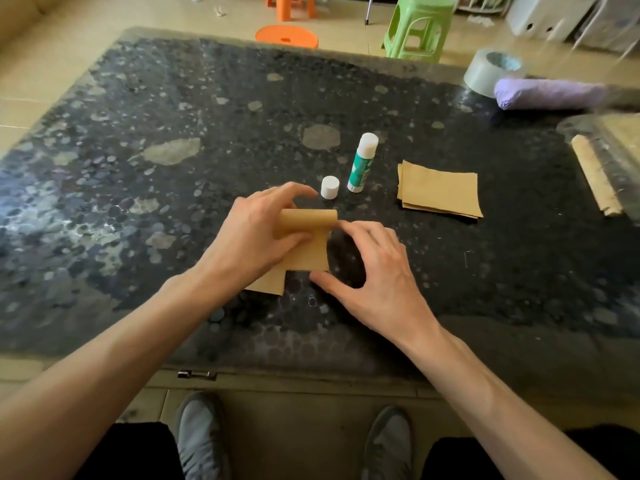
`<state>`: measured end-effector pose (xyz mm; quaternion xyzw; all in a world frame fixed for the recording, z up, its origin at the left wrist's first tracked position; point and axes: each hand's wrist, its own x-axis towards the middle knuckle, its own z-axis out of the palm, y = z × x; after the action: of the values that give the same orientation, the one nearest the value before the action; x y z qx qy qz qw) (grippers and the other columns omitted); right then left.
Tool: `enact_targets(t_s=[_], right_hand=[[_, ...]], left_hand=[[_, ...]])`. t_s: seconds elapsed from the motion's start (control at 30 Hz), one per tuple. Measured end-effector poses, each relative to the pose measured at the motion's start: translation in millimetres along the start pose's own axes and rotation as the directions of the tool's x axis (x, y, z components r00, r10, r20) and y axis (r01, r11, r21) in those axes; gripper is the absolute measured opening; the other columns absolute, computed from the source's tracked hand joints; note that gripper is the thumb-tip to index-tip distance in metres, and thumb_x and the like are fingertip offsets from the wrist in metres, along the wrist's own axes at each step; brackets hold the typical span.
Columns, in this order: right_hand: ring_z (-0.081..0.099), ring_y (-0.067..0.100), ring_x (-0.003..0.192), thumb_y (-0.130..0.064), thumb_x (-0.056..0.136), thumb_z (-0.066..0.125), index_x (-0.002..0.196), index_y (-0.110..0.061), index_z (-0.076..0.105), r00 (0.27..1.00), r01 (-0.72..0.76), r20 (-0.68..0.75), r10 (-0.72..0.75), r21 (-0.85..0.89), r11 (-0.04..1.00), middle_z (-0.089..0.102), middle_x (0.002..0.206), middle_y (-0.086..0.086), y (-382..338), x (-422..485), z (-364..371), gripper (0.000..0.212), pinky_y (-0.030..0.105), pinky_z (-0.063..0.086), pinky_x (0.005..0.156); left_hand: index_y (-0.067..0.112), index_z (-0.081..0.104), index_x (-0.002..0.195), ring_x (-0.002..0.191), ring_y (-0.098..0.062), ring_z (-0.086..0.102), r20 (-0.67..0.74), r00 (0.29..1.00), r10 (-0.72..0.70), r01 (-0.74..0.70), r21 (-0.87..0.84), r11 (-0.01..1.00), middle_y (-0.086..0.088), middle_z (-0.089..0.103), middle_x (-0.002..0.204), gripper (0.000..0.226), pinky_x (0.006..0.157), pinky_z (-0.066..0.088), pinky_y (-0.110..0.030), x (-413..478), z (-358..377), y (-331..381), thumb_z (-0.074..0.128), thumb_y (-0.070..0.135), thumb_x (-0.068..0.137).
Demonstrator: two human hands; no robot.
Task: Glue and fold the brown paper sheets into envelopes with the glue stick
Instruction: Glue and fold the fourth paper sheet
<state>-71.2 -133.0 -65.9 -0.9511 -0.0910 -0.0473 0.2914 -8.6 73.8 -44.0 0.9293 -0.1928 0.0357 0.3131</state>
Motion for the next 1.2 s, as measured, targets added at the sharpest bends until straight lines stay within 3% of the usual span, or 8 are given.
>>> enact_targets(t_s=[0.2, 0.37, 0.47, 0.57, 0.7, 0.8, 1.03, 1.2], right_hand=[[0.068, -0.005, 0.104, -0.037, 0.091, 0.079, 0.126, -0.028, 0.066, 0.979, -0.192, 0.035, 0.200, 0.490, 0.851, 0.075, 0.108, -0.017, -4, 1, -19, 0.039, 0.015, 0.051, 0.082], [0.069, -0.001, 0.106, -0.038, 0.087, 0.083, 0.128, -0.027, 0.062, 0.944, -0.314, 0.112, 0.312, 0.599, 0.737, 0.073, 0.115, -0.011, 0, -2, -27, 0.047, 0.021, 0.058, 0.084], [0.072, 0.010, 0.073, -0.014, 0.092, 0.078, 0.113, -0.010, 0.069, 0.928, -0.366, 0.227, 0.295, 0.697, 0.617, 0.080, 0.090, 0.006, 7, 2, -38, 0.023, 0.019, 0.051, 0.060], [0.064, 0.005, 0.061, -0.013, 0.096, 0.075, 0.105, -0.016, 0.075, 0.934, -0.356, 0.216, 0.283, 0.556, 0.751, 0.076, 0.078, -0.001, 25, 8, -55, 0.010, 0.015, 0.048, 0.059], [0.067, 0.005, 0.095, -0.032, 0.099, 0.070, 0.103, -0.039, 0.077, 0.934, -0.353, 0.149, 0.326, 0.230, 0.907, 0.073, 0.100, -0.017, 51, 11, -74, 0.011, 0.022, 0.053, 0.085], [0.062, 0.008, 0.091, -0.035, 0.098, 0.071, 0.104, -0.043, 0.075, 0.941, -0.326, 0.125, 0.314, 0.086, 0.941, 0.068, 0.098, -0.020, 59, 11, -80, 0.011, 0.022, 0.049, 0.074], [0.057, 0.007, 0.080, -0.034, 0.095, 0.074, 0.114, -0.036, 0.076, 0.954, -0.299, 0.020, 0.299, -0.008, 0.954, 0.063, 0.092, -0.017, 60, 10, -79, 0.019, 0.017, 0.041, 0.067], [0.057, 0.005, 0.080, -0.034, 0.094, 0.075, 0.114, -0.033, 0.076, 0.962, -0.273, -0.013, 0.272, -0.050, 0.961, 0.063, 0.091, -0.017, 59, 10, -73, 0.019, 0.018, 0.042, 0.069]], left_hand=[[0.041, 0.064, 0.129, 0.100, -0.008, 0.071, 0.117, 0.949, -0.294, 0.302, -0.605, 0.736, 0.007, 0.072, 0.110, 0.052, 0.081, 0.062, -0.029, 1, 2, 19, 0.086, 0.033, 0.083], [0.039, 0.066, 0.130, 0.098, -0.019, 0.074, 0.242, 0.901, -0.359, 0.411, -0.739, 0.534, -0.012, 0.067, 0.117, 0.059, 0.083, 0.063, -0.037, -6, 10, 29, 0.090, 0.029, 0.076], [0.039, 0.067, 0.127, 0.091, -0.012, 0.075, 0.221, 0.903, -0.369, 0.400, -0.743, 0.536, -0.003, 0.072, 0.106, 0.054, 0.080, 0.061, -0.034, -6, 11, 36, 0.088, 0.036, 0.077], [0.041, 0.067, 0.121, 0.095, -0.015, 0.075, 0.171, 0.912, -0.372, 0.386, -0.664, 0.641, 0.005, 0.079, 0.098, 0.037, 0.084, 0.059, -0.035, -4, 6, 33, 0.080, 0.044, 0.087], [0.029, 0.068, 0.118, 0.074, -0.018, 0.073, 0.113, 0.965, -0.237, 0.261, -0.481, 0.837, 0.001, 0.076, 0.083, 0.035, 0.071, 0.063, -0.034, -9, 12, 33, 0.084, 0.026, 0.086], [0.030, 0.062, 0.122, 0.074, -0.007, 0.069, 0.076, 0.996, -0.043, 0.058, -0.203, 0.977, 0.012, 0.071, 0.085, 0.044, 0.070, 0.057, -0.021, -14, 20, 32, 0.085, 0.028, 0.085], [0.039, 0.060, 0.139, 0.126, -0.011, 0.046, 0.159, 0.969, 0.191, -0.206, 0.087, 0.975, 0.016, 0.052, 0.133, 0.061, 0.107, 0.042, -0.036, -12, 31, 17, 0.068, 0.065, 0.084], [0.042, 0.041, 0.154, 0.142, -0.010, 0.034, 0.205, 0.963, 0.173, -0.209, 0.169, 0.963, 0.016, 0.044, 0.147, 0.079, 0.110, 0.030, -0.034, -15, 32, 17, 0.060, 0.074, 0.085]])
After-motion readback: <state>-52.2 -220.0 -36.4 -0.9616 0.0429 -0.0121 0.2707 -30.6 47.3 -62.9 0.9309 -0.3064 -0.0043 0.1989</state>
